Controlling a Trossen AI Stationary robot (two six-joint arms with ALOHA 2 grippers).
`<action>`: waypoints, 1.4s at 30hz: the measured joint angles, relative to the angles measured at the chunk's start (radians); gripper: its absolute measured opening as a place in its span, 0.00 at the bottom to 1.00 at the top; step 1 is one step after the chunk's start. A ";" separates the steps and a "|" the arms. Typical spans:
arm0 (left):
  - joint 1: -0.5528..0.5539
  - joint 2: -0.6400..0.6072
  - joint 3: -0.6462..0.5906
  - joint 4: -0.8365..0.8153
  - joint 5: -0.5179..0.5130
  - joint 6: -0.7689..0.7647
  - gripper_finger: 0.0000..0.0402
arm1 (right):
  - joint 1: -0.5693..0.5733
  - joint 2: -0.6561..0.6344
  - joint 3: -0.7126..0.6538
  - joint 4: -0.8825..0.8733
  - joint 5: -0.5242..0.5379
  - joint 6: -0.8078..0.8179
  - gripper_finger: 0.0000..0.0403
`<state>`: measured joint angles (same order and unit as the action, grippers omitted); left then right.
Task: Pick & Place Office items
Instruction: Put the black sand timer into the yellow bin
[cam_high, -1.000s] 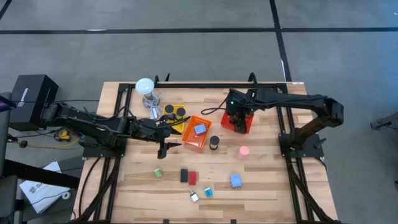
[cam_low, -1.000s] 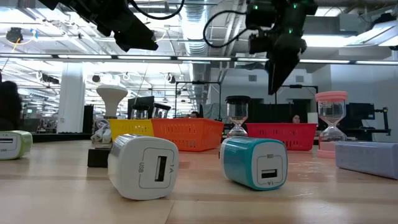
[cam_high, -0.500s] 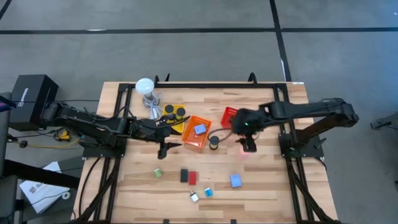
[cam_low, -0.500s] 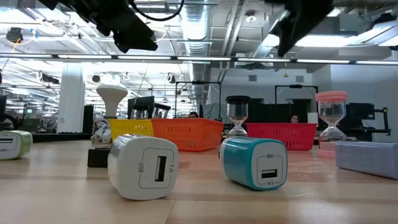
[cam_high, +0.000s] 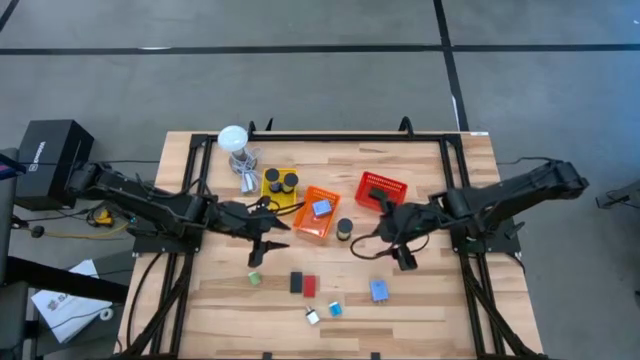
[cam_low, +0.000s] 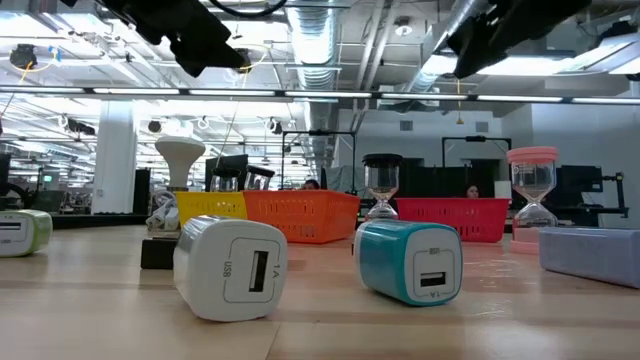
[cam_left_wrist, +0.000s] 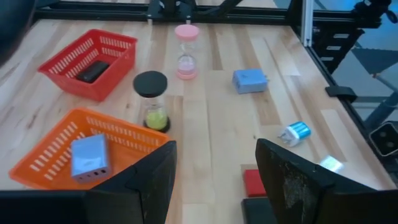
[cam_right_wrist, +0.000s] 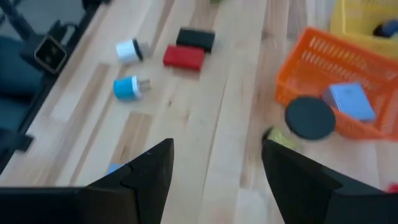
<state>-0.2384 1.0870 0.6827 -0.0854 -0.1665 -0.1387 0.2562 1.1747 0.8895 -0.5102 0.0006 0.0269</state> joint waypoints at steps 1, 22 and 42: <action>-0.002 0.000 0.000 0.001 0.000 -0.001 0.53 | 0.000 -0.006 -0.026 0.047 0.000 0.000 0.58; 0.124 0.467 0.015 0.758 0.022 0.212 0.67 | 0.020 -0.037 -0.108 0.021 -0.002 0.113 0.58; 0.226 0.802 0.240 0.773 0.095 0.160 0.75 | 0.031 -0.042 -0.108 0.005 0.000 0.097 0.58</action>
<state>-0.0124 1.8888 0.9230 0.6880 -0.0719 0.0212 0.2871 1.1324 0.7815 -0.5053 0.0002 0.1241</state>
